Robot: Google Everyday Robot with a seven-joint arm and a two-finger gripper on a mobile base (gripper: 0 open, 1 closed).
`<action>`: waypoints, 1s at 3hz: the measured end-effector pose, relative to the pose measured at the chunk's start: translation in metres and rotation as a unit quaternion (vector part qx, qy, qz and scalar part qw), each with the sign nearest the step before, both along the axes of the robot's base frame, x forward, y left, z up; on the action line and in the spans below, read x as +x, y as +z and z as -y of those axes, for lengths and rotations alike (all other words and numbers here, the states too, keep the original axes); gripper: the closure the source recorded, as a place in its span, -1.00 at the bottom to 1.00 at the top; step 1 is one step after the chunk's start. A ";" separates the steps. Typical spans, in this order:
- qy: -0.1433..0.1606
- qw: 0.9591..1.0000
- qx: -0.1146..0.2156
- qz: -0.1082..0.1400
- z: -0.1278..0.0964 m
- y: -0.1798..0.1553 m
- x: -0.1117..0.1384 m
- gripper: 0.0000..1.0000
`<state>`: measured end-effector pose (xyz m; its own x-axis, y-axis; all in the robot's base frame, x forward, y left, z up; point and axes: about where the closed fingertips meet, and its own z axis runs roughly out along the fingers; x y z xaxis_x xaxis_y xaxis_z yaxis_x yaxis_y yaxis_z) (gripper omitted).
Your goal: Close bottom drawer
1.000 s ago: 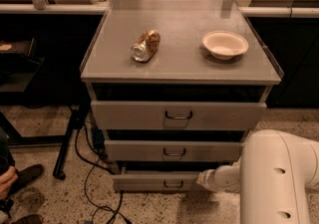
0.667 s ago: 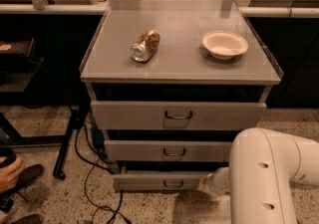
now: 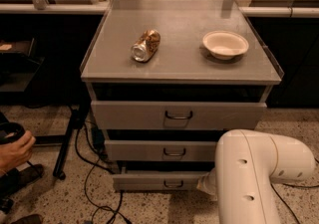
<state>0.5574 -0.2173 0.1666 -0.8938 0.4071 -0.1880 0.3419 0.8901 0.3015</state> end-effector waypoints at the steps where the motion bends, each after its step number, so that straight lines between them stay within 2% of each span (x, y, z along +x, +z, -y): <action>1: -0.012 1.000 0.004 0.017 -0.005 -0.002 0.018 1.00; 2: -0.018 0.998 0.001 0.054 -0.012 0.002 0.047 1.00; 3: -0.019 0.997 0.001 0.072 -0.015 0.004 0.059 1.00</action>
Offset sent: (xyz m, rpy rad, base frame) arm 0.0701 0.0140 0.0096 -0.0053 -0.1687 -0.0496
